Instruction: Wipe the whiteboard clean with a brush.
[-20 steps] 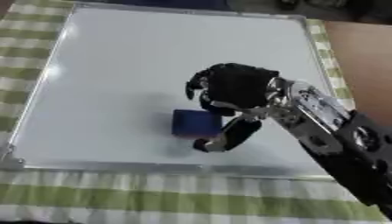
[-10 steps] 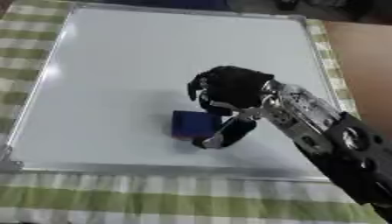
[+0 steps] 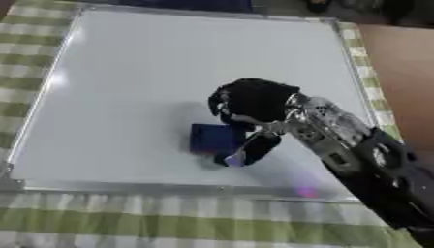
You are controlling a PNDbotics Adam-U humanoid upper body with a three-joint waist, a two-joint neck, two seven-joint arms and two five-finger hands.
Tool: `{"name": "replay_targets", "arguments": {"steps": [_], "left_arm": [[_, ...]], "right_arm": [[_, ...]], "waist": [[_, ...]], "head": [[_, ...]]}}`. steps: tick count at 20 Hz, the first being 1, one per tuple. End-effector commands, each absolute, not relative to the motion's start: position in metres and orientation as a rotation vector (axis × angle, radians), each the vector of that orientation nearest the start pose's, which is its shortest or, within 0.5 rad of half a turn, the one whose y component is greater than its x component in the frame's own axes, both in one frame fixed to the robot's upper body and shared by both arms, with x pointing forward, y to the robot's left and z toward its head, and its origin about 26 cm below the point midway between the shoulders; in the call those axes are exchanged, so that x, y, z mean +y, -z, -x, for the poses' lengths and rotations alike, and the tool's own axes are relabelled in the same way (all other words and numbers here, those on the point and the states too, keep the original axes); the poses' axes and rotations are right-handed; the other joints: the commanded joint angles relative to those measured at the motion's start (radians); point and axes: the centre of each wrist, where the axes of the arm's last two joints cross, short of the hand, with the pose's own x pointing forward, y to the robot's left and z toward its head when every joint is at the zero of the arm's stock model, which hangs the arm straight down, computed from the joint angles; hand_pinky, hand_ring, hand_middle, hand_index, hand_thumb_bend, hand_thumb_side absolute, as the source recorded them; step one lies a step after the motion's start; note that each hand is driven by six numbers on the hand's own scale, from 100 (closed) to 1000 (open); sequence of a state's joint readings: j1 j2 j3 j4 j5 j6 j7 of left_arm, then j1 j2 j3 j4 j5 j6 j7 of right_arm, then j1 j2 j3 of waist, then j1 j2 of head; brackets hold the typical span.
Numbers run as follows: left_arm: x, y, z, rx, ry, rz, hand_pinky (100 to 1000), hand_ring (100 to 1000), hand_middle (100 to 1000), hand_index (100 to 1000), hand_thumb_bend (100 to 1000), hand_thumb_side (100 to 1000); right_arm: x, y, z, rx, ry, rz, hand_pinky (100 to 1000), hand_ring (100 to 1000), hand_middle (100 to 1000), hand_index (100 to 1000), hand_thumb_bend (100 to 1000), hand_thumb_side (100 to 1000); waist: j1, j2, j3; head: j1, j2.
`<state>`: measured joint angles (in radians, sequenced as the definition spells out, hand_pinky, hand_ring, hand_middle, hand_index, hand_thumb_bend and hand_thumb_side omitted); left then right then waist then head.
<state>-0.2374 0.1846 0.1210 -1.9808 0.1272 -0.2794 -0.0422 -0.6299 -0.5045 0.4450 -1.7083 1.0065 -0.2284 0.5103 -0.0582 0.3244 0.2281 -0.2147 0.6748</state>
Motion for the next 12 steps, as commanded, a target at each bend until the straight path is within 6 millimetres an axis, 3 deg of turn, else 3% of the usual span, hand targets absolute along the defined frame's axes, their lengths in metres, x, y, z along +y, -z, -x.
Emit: {"name": "replay_targets", "arguments": {"steps": [1, 12], "left_arm": [[0.2753, -0.1812, -0.2940, -2.522, 0.150, -0.016, 465, 488, 494, 438, 100, 1000], [0.2750, -0.1810, -0.2940, -2.520, 0.151, -0.016, 466, 489, 493, 437, 100, 1000]], "right_arm": [[-0.1833, -0.2010, -0.3556, 2.032, 2.594, -1.160, 663, 773, 625, 100, 426, 535], [-0.1875, -0.1947, -0.3622, 2.079, 2.605, -1.145, 635, 759, 617, 100, 328, 468]], "waist": [[0.003, -0.015, 0.002], [0.003, -0.009, 0.003]], "head": [[-0.002, -0.011], [-0.001, -0.012]]}}
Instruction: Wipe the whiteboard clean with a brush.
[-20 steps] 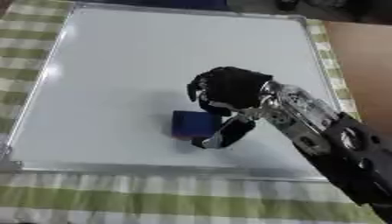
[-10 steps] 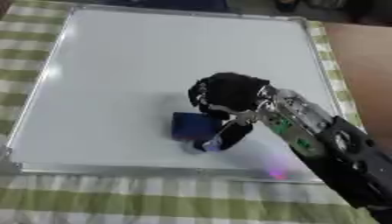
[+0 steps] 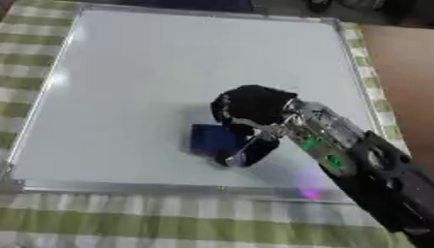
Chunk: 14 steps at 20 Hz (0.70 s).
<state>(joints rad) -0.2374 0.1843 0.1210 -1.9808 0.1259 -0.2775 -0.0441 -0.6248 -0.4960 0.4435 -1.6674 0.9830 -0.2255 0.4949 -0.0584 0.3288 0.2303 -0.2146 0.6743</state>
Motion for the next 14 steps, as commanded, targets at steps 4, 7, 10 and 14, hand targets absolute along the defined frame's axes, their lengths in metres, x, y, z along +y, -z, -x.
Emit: {"name": "replay_targets", "arguments": {"steps": [4, 7, 10, 14], "left_arm": [[0.2751, -0.1811, -0.2940, -2.520, 0.151, -0.017, 466, 489, 493, 436, 100, 1000], [0.2751, -0.1811, -0.2940, -2.519, 0.151, -0.018, 466, 489, 493, 436, 100, 1000], [0.2750, -0.1813, -0.2941, -2.520, 0.151, -0.017, 466, 489, 493, 436, 100, 1000], [0.2750, -0.1811, -0.2940, -2.518, 0.151, -0.017, 467, 489, 493, 436, 100, 1000]], "right_arm": [[-0.1923, -0.1914, -0.3624, 2.097, 2.612, -1.141, 620, 751, 605, 100, 305, 451], [-0.1944, -0.1893, -0.3623, 2.106, 2.625, -1.133, 617, 751, 598, 100, 281, 425], [-0.1955, -0.1883, -0.3623, 2.112, 2.640, -1.120, 614, 750, 580, 100, 271, 419], [-0.1966, -0.1891, -0.3619, 2.134, 2.642, -1.114, 611, 747, 554, 100, 273, 427]], "waist": [[0.003, -0.012, 0.003], [0.003, -0.011, 0.004], [0.002, -0.011, 0.005], [0.002, -0.012, 0.004]], "head": [[0.000, -0.012], [0.000, -0.012], [0.000, -0.011], [0.001, -0.012]]}}
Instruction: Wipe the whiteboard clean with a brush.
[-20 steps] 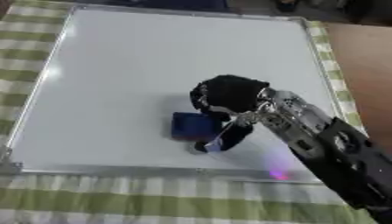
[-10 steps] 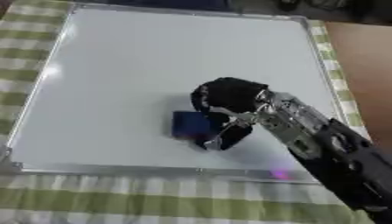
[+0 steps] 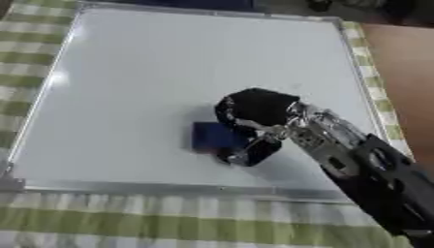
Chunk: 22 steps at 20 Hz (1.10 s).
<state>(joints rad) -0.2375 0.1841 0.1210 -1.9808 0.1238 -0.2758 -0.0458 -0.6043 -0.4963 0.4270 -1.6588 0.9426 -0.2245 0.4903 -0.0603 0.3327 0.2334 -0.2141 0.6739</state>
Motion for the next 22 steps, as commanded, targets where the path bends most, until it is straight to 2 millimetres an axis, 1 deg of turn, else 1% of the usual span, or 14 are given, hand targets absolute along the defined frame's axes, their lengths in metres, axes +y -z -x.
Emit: {"name": "replay_targets", "arguments": {"steps": [1, 9, 15, 22], "left_arm": [[0.275, -0.181, -0.294, -2.518, 0.151, -0.017, 467, 489, 493, 436, 100, 1000], [0.275, -0.181, -0.294, -2.514, 0.150, -0.017, 468, 490, 494, 436, 100, 1000], [0.276, -0.180, -0.294, -2.510, 0.151, -0.019, 468, 491, 494, 436, 100, 1000], [0.277, -0.180, -0.293, -2.506, 0.148, -0.027, 468, 491, 494, 435, 100, 1000]], "right_arm": [[-0.197, -0.190, -0.362, 2.143, 2.637, -1.116, 610, 747, 548, 100, 274, 428], [-0.201, -0.196, -0.359, 2.190, 2.597, -1.139, 606, 742, 490, 100, 264, 427], [-0.208, -0.202, -0.355, 2.235, 2.561, -1.170, 602, 738, 474, 100, 258, 427], [-0.225, -0.209, -0.351, 2.291, 2.532, -1.257, 599, 734, 449, 100, 246, 426]], "waist": [[0.004, -0.016, 0.001], [0.005, -0.022, 0.002], [0.007, -0.026, -0.002], [0.008, -0.028, -0.009]], "head": [[0.001, -0.012], [0.002, -0.013], [0.005, -0.013], [0.011, -0.015]]}}
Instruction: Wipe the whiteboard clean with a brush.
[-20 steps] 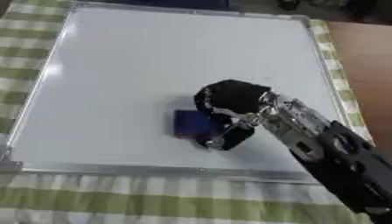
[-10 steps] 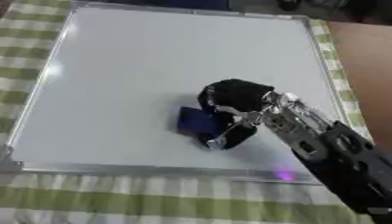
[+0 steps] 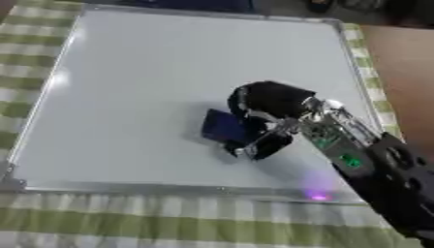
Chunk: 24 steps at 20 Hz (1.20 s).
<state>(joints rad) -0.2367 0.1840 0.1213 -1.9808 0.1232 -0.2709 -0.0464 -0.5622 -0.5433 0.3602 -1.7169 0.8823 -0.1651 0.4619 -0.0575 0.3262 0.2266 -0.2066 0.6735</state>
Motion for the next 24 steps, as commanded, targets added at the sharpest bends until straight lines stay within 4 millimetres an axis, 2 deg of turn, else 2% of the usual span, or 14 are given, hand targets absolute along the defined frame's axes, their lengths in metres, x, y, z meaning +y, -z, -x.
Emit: {"name": "replay_targets", "arguments": {"steps": [1, 14, 24], "left_arm": [[0.277, -0.180, -0.293, -2.506, 0.148, -0.028, 468, 491, 494, 435, 100, 1000], [0.277, -0.181, -0.294, -2.510, 0.148, -0.035, 469, 492, 494, 435, 100, 1000], [0.277, -0.182, -0.294, -2.515, 0.149, -0.031, 469, 493, 494, 434, 100, 1000]], "right_arm": [[-0.227, -0.210, -0.350, -1.665, -1.826, 0.920, 599, 734, 448, 100, 246, 426], [-0.280, -0.222, -0.343, -1.603, -1.625, 1.071, 598, 732, 419, 100, 248, 451], [-0.315, -0.228, -0.350, -1.523, -1.511, 1.128, 595, 731, 415, 100, 253, 447]], "waist": [[0.005, -0.022, -0.003], [0.003, -0.017, -0.009], [0.007, -0.012, 0.000]], "head": [[0.005, -0.015], [0.022, -0.024], [0.020, -0.028]]}}
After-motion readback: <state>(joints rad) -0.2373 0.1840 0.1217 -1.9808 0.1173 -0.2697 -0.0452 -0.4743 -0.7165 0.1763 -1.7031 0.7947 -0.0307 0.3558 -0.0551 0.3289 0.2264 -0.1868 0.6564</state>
